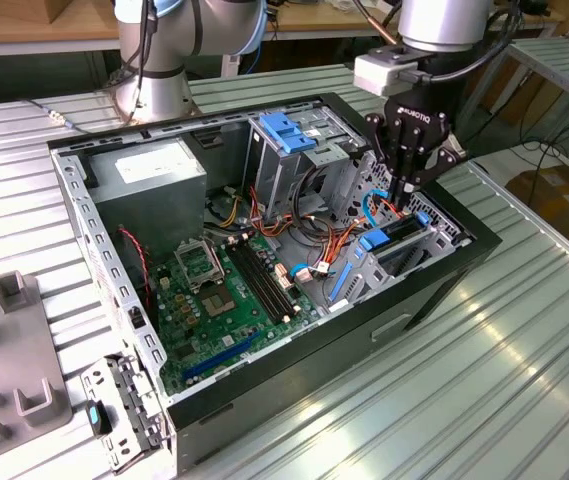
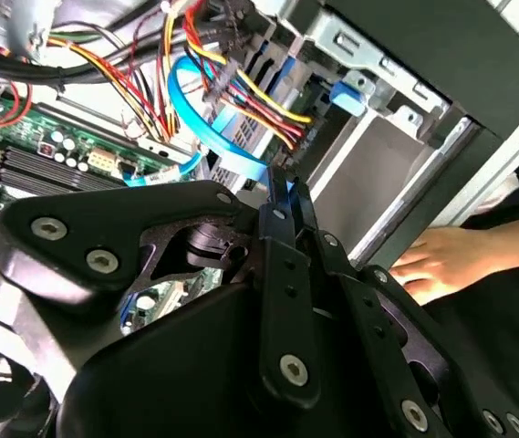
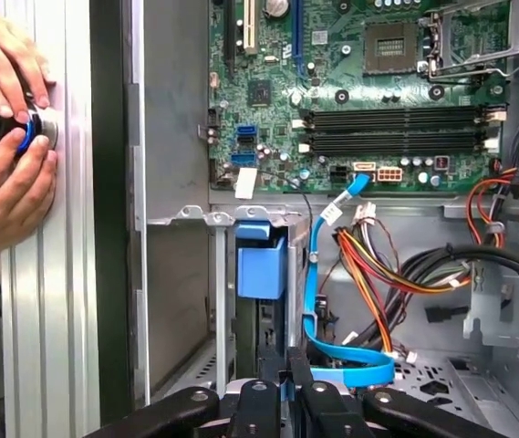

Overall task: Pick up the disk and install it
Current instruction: 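Insert the second disk wire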

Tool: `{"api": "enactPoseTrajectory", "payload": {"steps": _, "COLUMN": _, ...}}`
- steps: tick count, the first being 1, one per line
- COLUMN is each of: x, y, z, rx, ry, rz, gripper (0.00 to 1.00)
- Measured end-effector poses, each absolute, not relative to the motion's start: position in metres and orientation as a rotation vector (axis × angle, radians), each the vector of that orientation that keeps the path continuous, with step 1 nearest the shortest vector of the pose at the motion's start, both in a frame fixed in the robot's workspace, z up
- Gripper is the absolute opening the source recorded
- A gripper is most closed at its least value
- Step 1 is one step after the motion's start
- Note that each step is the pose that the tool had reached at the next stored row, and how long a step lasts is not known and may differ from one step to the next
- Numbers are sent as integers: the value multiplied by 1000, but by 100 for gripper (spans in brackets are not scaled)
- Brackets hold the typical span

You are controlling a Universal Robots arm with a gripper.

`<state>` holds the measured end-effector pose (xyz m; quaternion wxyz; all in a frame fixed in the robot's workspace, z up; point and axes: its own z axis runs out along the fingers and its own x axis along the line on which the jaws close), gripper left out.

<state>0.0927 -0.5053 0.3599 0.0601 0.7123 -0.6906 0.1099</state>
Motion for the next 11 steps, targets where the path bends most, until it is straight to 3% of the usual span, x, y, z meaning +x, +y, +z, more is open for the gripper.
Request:
{"api": "enactPoseTrajectory", "payload": {"steps": 7, "x": 91, "y": -522, "z": 357, "rx": 2215, "ry": -2151, "rz": 229, "gripper": 16}}
{"api": "enactPoseTrajectory", "payload": {"steps": 11, "x": 90, "y": -534, "z": 356, "rx": 2233, "ry": -2170, "rz": 216, "gripper": 16}}
